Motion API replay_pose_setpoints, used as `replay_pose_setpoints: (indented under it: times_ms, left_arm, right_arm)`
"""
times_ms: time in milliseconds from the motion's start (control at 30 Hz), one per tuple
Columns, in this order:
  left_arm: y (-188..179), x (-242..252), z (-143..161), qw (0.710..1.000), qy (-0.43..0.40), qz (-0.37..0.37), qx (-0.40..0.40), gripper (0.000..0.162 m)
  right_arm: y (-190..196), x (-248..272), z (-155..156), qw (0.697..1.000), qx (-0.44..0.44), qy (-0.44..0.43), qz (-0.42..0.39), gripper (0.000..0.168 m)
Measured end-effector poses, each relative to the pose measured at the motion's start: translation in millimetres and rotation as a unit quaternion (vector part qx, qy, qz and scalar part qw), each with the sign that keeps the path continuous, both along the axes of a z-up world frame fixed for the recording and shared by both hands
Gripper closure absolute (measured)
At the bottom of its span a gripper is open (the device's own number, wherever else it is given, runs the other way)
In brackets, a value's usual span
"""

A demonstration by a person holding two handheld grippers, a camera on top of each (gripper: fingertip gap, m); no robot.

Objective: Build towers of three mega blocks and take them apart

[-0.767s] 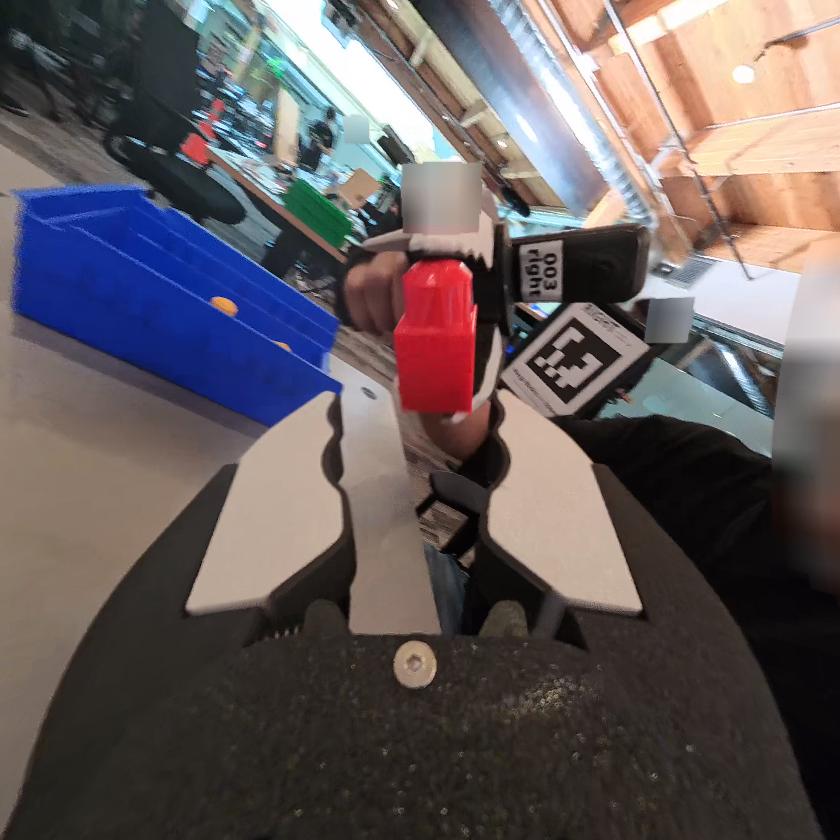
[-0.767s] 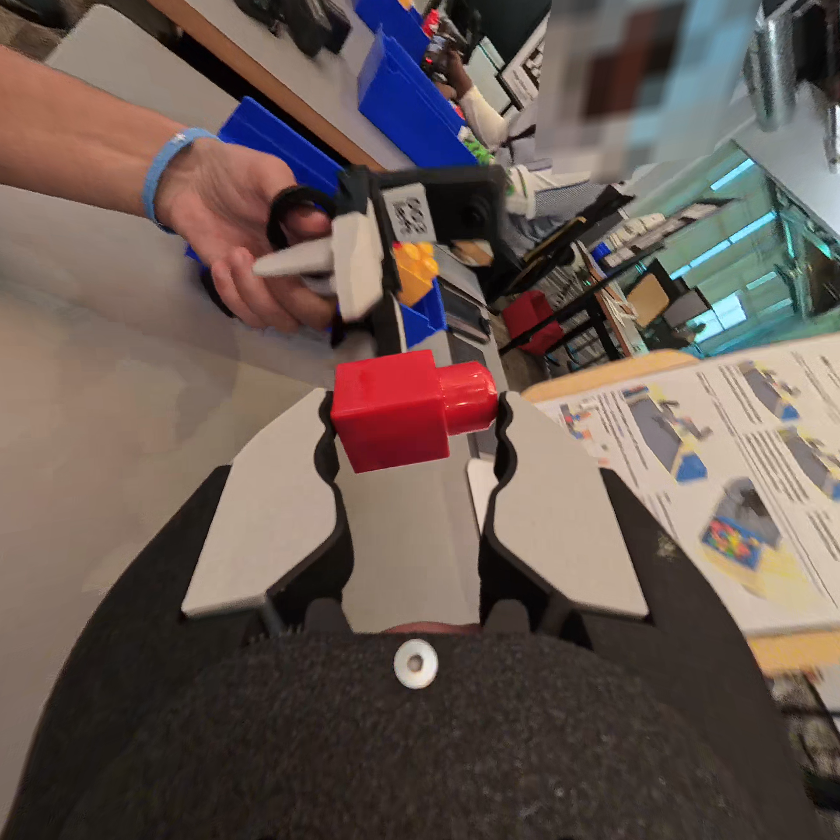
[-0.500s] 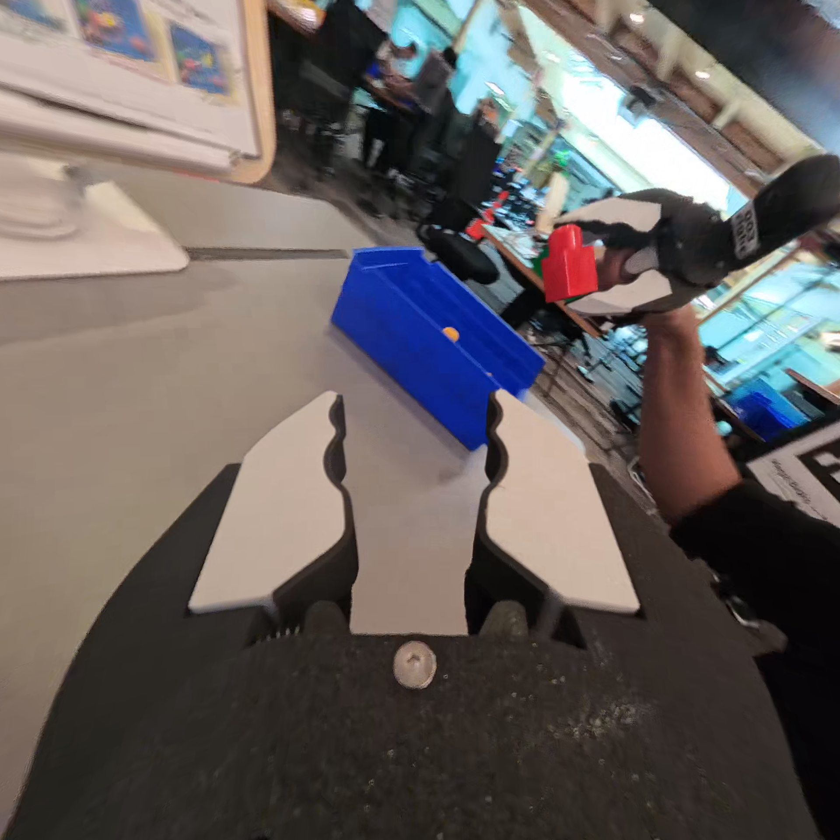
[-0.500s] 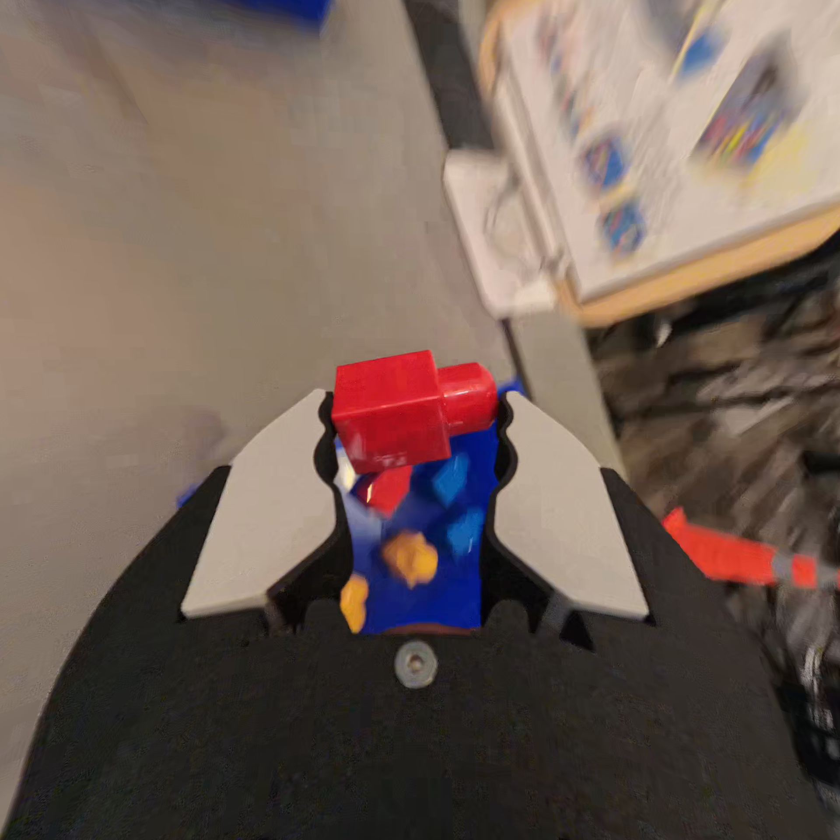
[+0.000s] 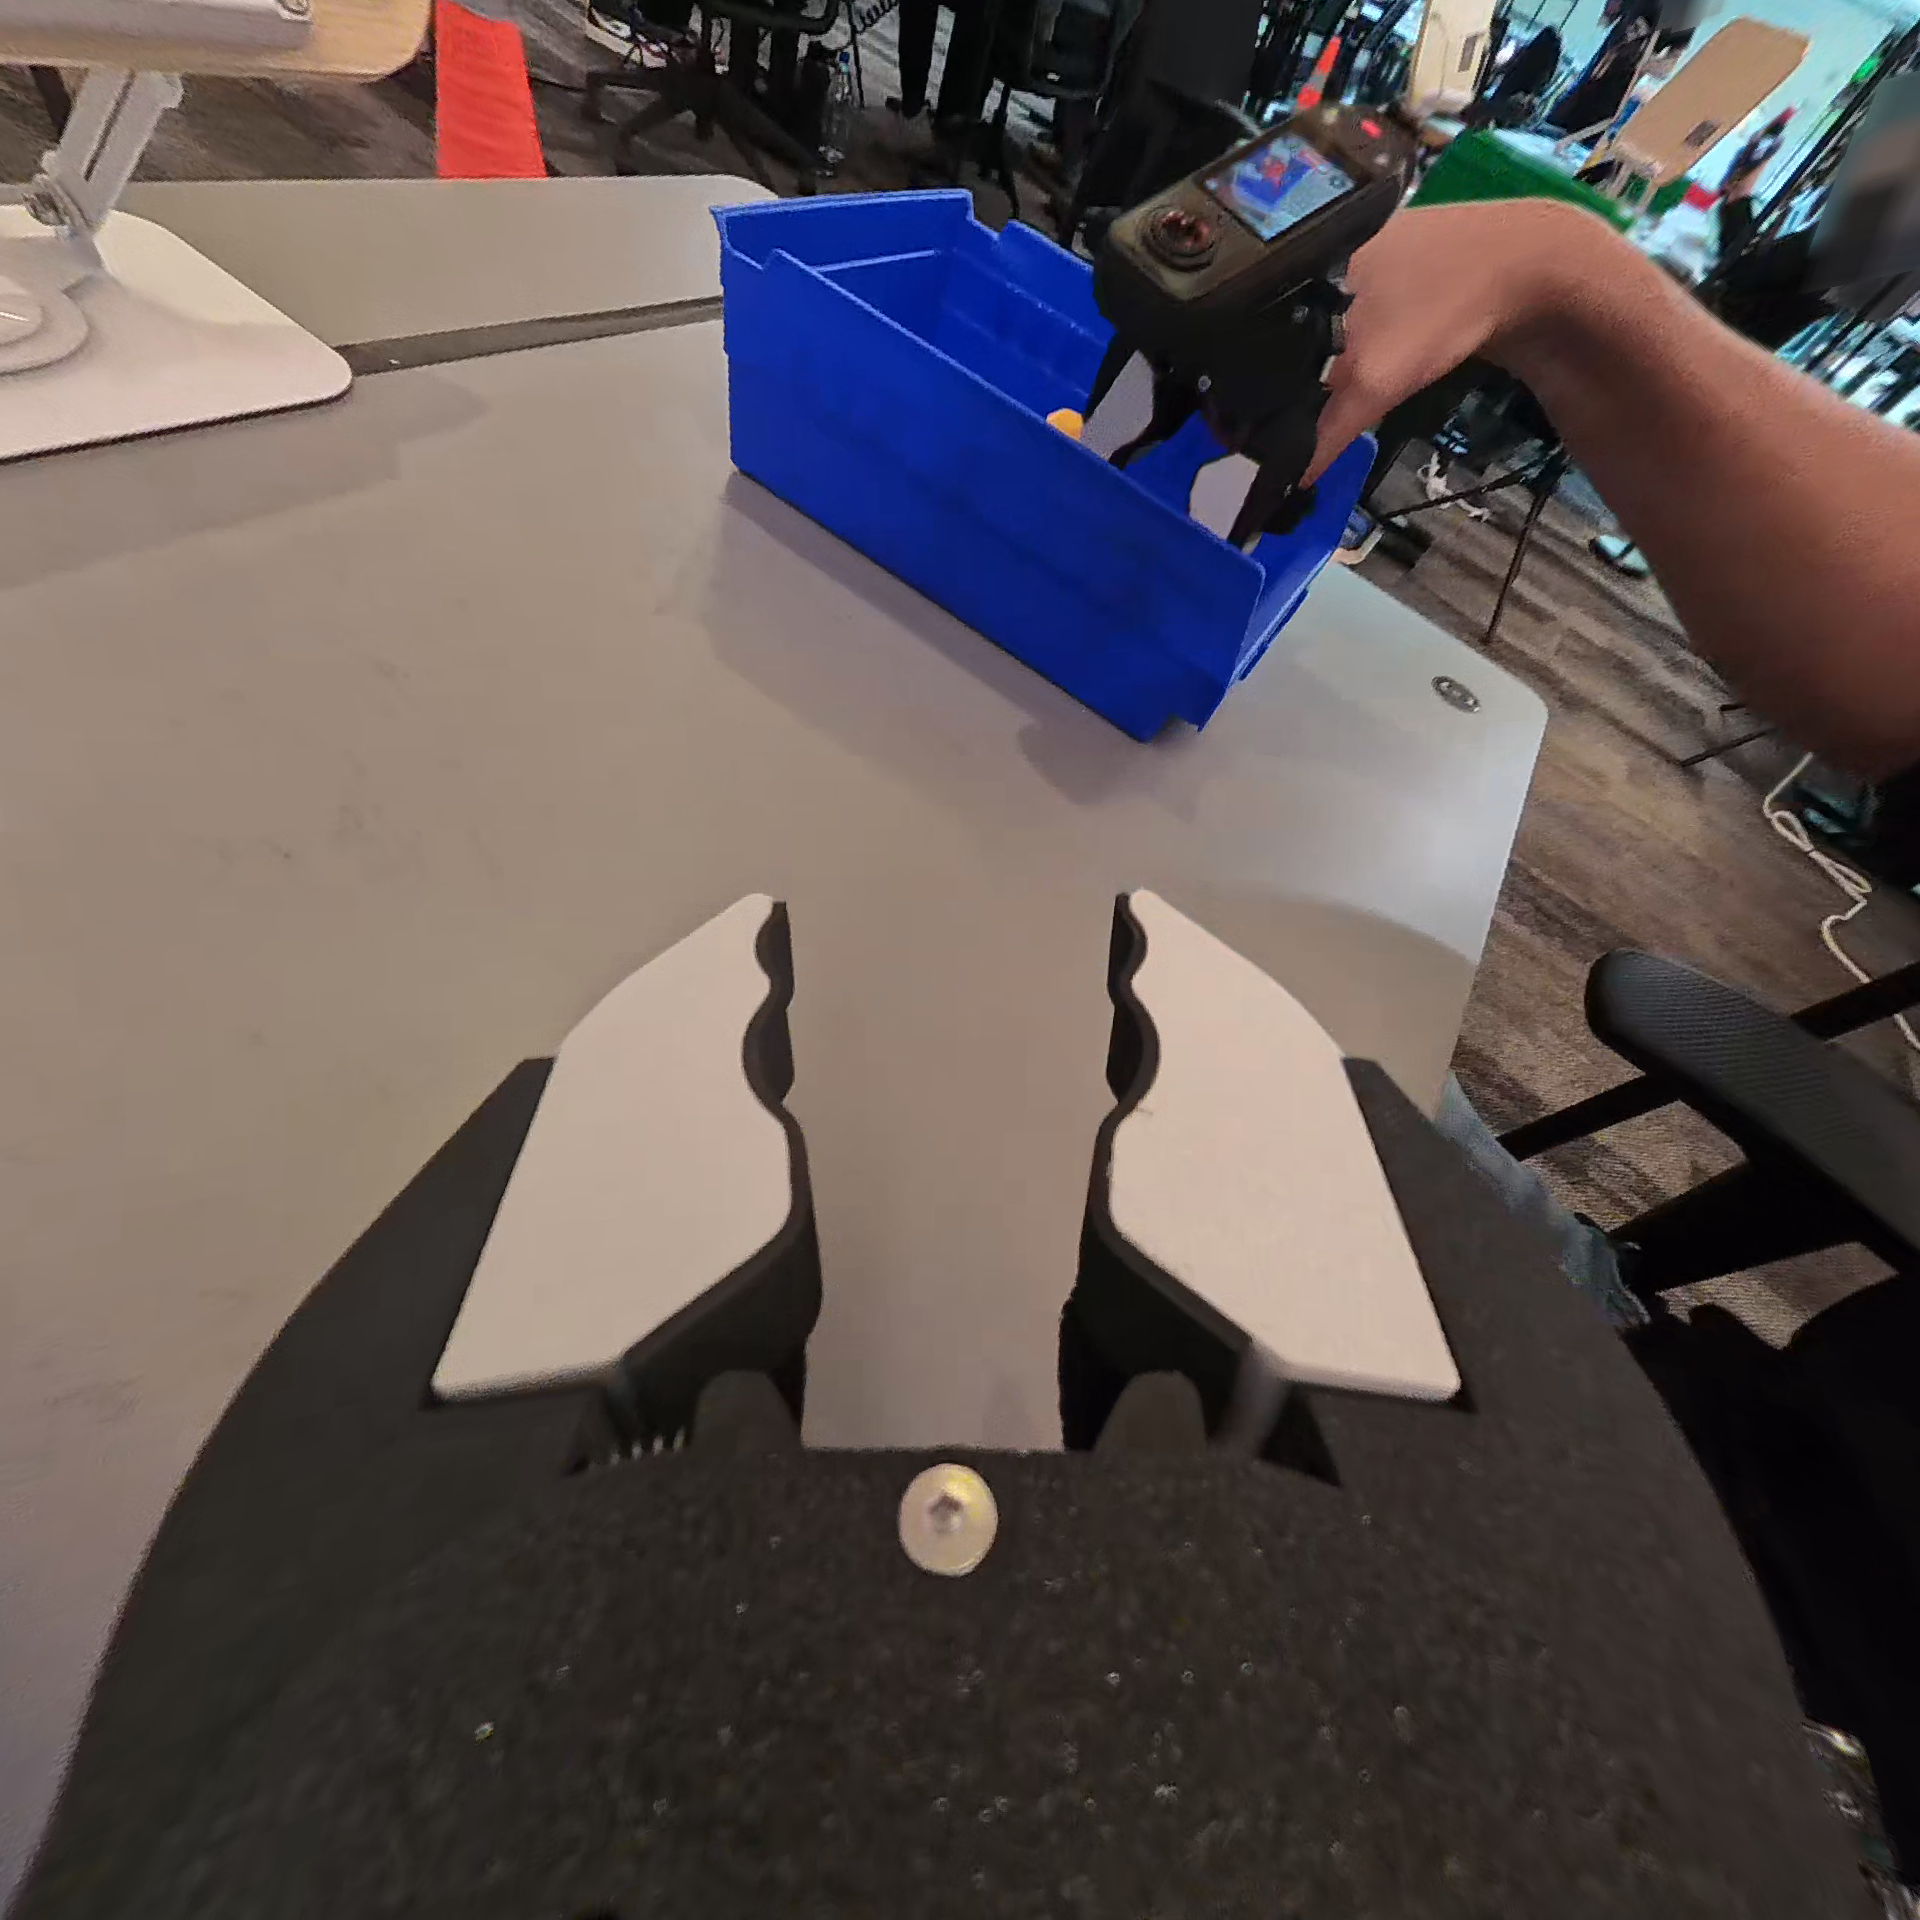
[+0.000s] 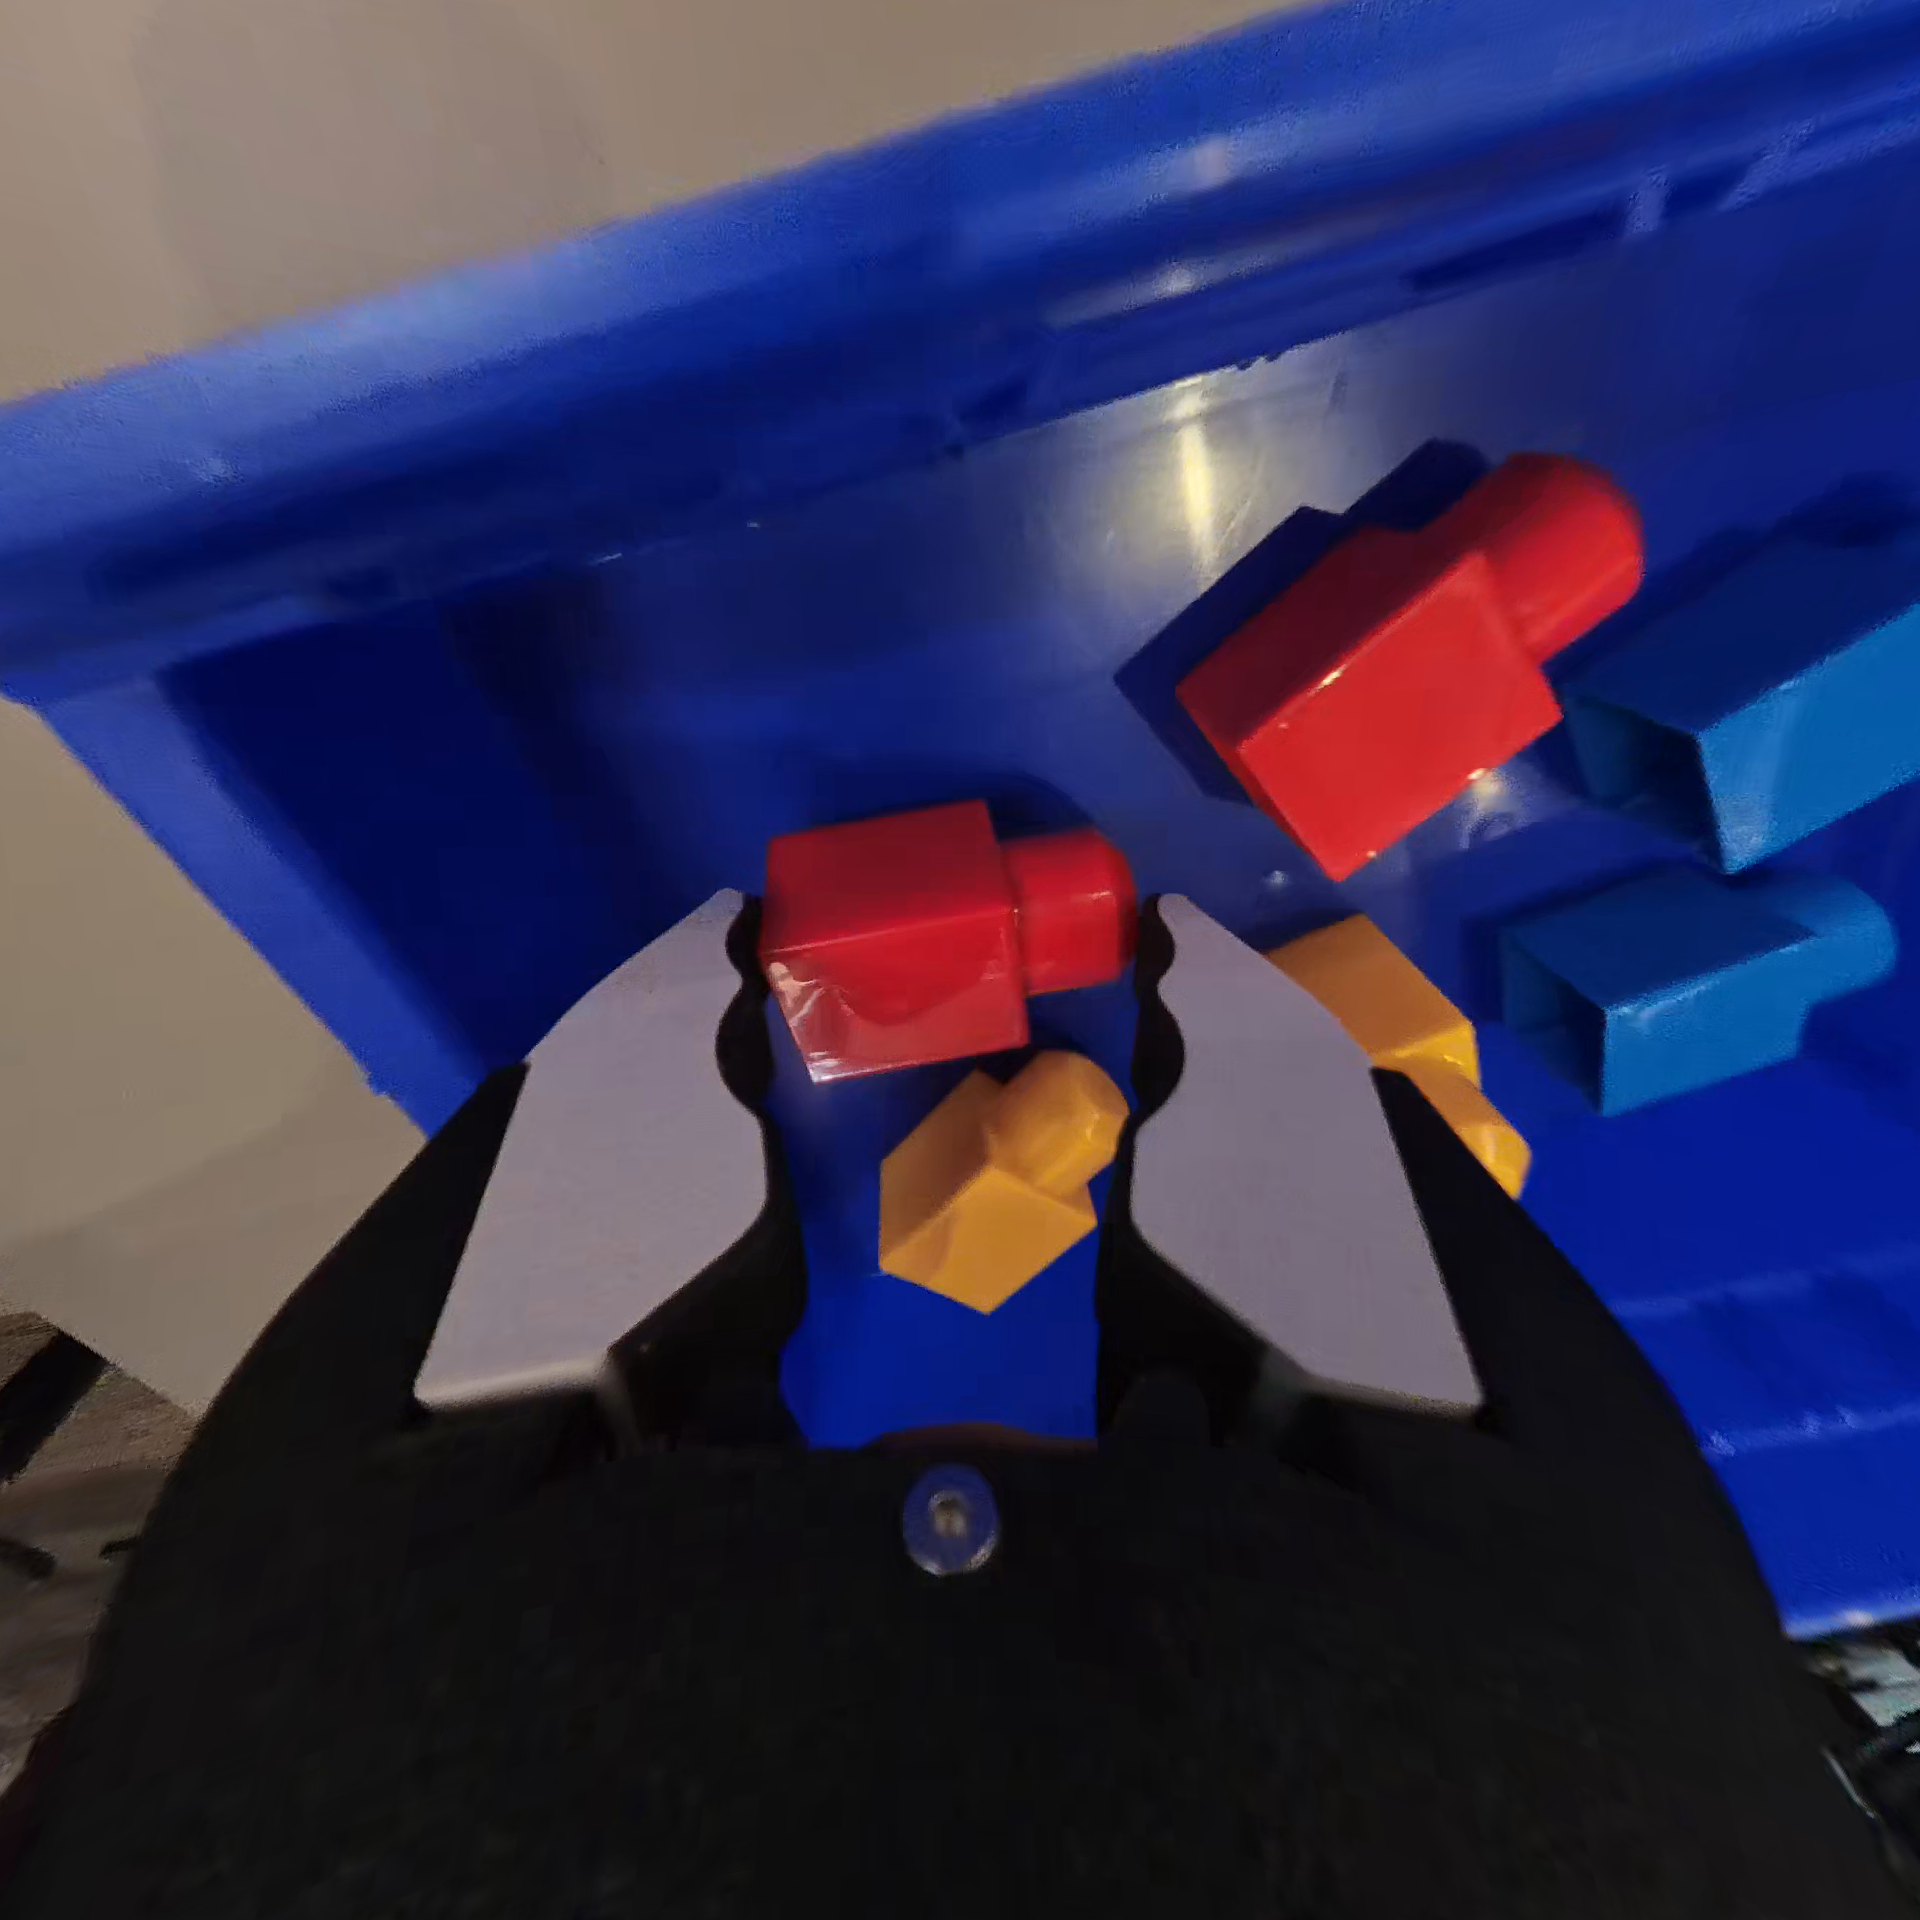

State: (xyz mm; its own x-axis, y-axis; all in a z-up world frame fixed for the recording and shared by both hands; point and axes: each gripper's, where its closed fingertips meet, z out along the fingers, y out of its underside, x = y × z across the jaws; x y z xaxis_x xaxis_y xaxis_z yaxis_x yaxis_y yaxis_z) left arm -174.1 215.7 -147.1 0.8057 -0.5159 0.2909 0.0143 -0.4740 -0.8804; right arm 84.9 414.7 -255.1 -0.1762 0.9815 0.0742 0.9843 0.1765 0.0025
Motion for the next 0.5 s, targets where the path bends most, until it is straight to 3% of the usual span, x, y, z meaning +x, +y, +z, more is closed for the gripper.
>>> replay_pose_setpoints:
  times_ms: [200,333,433,500]
  left_arm:
    - [2,-10,-2,0.998,0.042,0.023,0.036,0.103]
    - [4,-20,-3,0.988,0.116,0.062,0.085,0.088]
    - [-2,-24,0,0.982,0.135,0.087,0.104,0.093]
    - [-9,-29,3,0.983,0.121,0.104,0.093,0.094]
  right_arm:
    - [1,-5,-9,0.999,-0.006,0.033,-0.027,0.100]
    - [3,-12,23,0.990,0.015,0.123,-0.066,0.094]
    - [-5,-26,81,0.948,0.042,0.286,-0.131,0.095]
    - [-18,-33,122,0.890,0.057,0.415,-0.177,0.098]
